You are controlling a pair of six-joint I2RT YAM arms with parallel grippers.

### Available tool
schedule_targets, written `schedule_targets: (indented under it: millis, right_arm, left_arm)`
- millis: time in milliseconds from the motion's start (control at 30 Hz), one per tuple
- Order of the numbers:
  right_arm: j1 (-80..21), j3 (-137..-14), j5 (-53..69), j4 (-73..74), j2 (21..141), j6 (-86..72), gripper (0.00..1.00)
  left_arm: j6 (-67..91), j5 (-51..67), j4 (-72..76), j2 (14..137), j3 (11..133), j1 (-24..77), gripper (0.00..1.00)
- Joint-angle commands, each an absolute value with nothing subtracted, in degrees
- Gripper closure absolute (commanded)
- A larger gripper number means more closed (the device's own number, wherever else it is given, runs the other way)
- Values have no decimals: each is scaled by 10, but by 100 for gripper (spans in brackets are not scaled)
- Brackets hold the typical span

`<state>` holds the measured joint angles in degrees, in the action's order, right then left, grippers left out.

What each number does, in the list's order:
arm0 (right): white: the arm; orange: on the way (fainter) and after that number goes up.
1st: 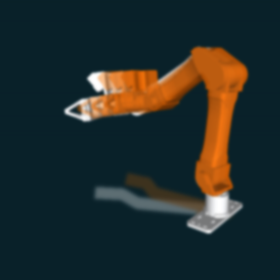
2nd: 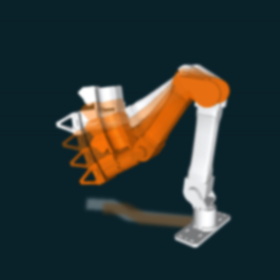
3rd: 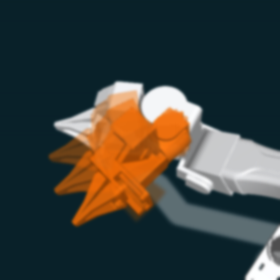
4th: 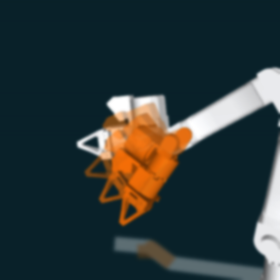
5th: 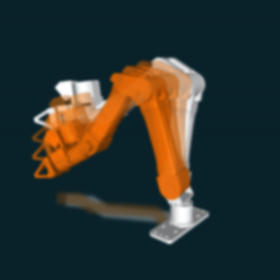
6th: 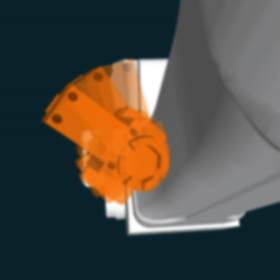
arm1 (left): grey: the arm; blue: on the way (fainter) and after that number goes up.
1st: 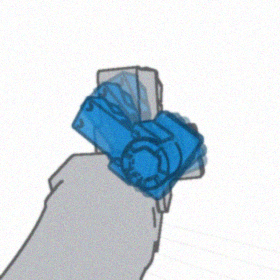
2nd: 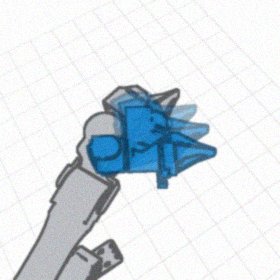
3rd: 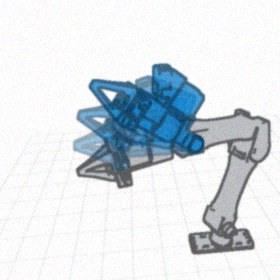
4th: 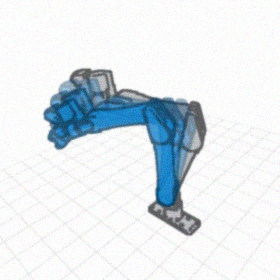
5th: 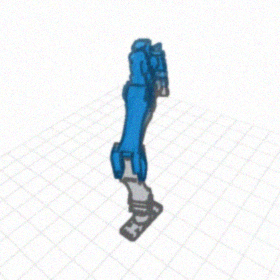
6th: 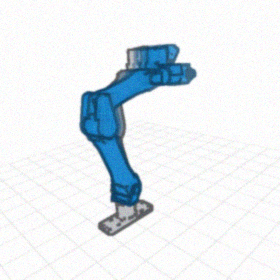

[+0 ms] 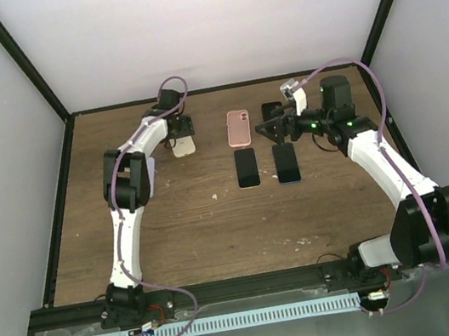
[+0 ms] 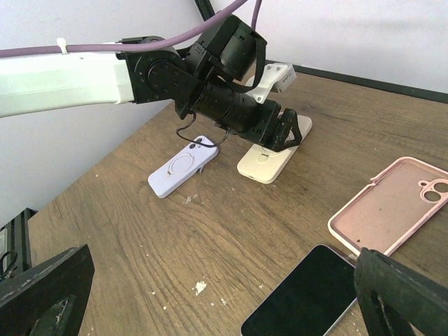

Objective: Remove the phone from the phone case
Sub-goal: Pick up the phone at the center of the board.

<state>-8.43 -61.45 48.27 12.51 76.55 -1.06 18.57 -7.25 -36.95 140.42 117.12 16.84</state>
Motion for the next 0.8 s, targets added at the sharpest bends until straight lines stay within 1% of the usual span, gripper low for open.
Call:
schedule_targets:
  millis: [0, 233, 367, 600, 667, 767]
  right_arm:
    - [-79, -646, 492, 138, 777, -4, 0]
    - [-79, -663, 493, 154, 781, 4, 0]
    - [-79, -669, 495, 159, 782, 8, 0]
    - [-79, -677, 503, 162, 790, 8, 0]
    - [-79, -678, 507, 160, 792, 4, 0]
    - [-79, -679, 512, 156, 796, 0, 0]
  left_arm:
    - [122, -37, -459, 1399, 1153, 190, 15]
    - [90, -12, -480, 1373, 1088, 191, 14]
    - [61, 12, -468, 1342, 1023, 191, 23]
    - [-52, 64, -460, 1266, 922, 193, 34]
    - [-78, 66, -457, 1245, 897, 193, 33]
    - [-71, 43, -454, 1220, 871, 193, 20]
